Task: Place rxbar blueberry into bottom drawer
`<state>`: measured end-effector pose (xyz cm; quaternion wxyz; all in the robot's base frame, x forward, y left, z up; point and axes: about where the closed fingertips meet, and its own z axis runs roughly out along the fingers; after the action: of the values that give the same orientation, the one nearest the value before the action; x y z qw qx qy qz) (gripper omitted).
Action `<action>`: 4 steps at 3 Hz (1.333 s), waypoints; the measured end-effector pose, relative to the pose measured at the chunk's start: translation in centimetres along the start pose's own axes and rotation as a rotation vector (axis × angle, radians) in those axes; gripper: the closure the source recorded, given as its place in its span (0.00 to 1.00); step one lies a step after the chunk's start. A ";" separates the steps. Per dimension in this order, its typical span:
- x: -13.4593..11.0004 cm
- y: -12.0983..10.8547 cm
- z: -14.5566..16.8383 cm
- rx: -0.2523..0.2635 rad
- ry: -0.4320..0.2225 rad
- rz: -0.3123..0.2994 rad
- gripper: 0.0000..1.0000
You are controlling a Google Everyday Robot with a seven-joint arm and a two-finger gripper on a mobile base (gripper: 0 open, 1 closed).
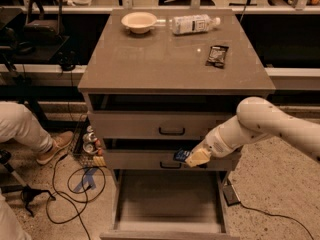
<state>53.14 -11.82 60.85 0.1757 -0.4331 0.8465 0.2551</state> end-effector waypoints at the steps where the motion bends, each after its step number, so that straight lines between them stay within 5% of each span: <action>1: 3.2 -0.8 6.2 -0.087 0.009 0.035 1.00; 4: 11.8 -3.0 19.9 -0.226 0.014 0.294 1.00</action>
Offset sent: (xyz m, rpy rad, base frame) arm -0.0183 0.0245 -0.2043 0.1208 0.2719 -0.0680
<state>50.50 -9.32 37.78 0.0808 -0.3235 0.8677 0.3686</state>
